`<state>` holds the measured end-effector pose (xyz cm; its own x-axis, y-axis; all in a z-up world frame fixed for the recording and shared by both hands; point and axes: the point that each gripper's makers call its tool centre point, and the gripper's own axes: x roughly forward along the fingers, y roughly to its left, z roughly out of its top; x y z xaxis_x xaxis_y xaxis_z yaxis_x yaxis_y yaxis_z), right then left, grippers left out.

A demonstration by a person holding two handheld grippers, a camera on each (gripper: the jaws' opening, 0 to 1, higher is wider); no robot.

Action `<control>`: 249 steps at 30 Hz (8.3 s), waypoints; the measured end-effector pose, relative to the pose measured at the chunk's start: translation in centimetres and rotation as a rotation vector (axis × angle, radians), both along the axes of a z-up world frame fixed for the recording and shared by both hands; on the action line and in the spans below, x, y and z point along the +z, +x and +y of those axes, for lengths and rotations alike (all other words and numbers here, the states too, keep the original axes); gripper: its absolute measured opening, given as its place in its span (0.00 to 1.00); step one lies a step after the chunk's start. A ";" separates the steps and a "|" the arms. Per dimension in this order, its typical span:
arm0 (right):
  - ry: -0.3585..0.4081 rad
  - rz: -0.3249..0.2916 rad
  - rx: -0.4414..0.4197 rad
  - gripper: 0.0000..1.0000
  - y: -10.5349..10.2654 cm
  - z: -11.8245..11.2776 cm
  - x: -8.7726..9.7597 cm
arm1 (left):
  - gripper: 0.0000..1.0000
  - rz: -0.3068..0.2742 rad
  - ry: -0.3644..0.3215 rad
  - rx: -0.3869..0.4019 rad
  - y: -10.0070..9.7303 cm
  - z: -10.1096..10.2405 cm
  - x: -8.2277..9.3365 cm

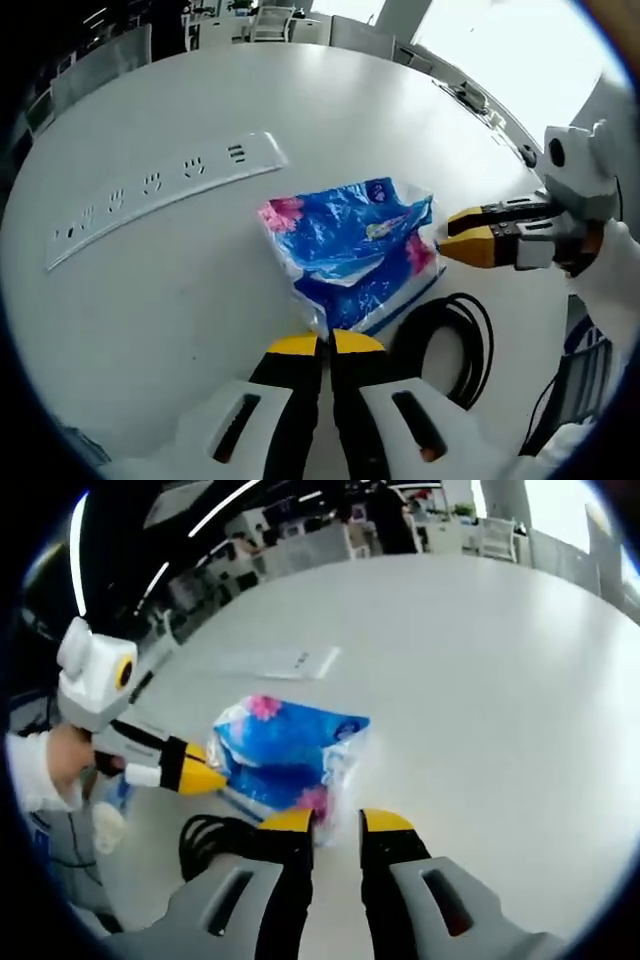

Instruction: Arrange the tabletop items into an orderly group along one side of the table until the central work area is clear of visible clutter.

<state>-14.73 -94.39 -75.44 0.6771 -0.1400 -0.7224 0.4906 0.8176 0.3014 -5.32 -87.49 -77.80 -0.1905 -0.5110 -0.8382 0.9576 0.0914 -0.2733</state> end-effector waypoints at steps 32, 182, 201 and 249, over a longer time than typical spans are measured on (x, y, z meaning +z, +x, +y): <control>-0.023 -0.221 -0.144 0.54 -6.0 6.1 5.7 | 0.99 -0.160 -0.206 0.070 0.4 3.2 8.3; 0.151 -0.185 0.359 0.44 9.5 24.0 6.4 | 0.75 0.133 -0.349 1.099 12.1 35.4 5.2; 0.220 -0.223 0.717 0.44 13.6 33.6 7.7 | 0.76 0.157 -0.381 1.102 11.8 35.7 5.1; 0.349 -0.145 0.823 0.01 11.9 38.5 4.8 | 0.76 0.225 -0.415 1.067 9.4 34.7 4.6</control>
<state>-2.80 -55.90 -70.67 0.5542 0.6394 -0.5330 -0.2704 0.7439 0.6112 4.12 -52.81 -73.20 0.3785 -0.7285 -0.5711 0.3751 0.6847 -0.6249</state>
